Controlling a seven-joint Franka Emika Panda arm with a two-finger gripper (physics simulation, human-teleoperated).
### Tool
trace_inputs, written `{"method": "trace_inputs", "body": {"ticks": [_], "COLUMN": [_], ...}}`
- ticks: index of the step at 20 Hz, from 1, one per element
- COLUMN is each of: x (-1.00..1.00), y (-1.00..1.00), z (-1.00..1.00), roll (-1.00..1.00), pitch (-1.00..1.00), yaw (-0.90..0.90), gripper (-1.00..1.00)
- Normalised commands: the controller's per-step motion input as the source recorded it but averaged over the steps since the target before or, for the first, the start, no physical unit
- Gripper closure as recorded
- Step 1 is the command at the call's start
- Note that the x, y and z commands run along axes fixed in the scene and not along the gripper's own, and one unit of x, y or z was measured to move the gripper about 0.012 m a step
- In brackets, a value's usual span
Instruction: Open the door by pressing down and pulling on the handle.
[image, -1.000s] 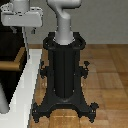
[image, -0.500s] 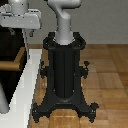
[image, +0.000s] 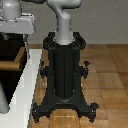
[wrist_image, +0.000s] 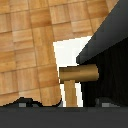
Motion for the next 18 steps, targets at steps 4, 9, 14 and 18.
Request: {"method": "trace_inputs", "body": {"ticks": [4,9,14,18], "x": [0.00,0.00,0.00,0.00], "y": [0.00,0.00,0.00,0.00], "z": [0.00,-0.40,-0.60,-0.75], "roll": [0.00,0.00,0.00,0.00], "pitch": [0.00,0.00,0.00,0.00], "yaw": [0.00,0.00,0.00,0.00], "gripper": [-1.00,-1.00,-1.00,-1.00]}}
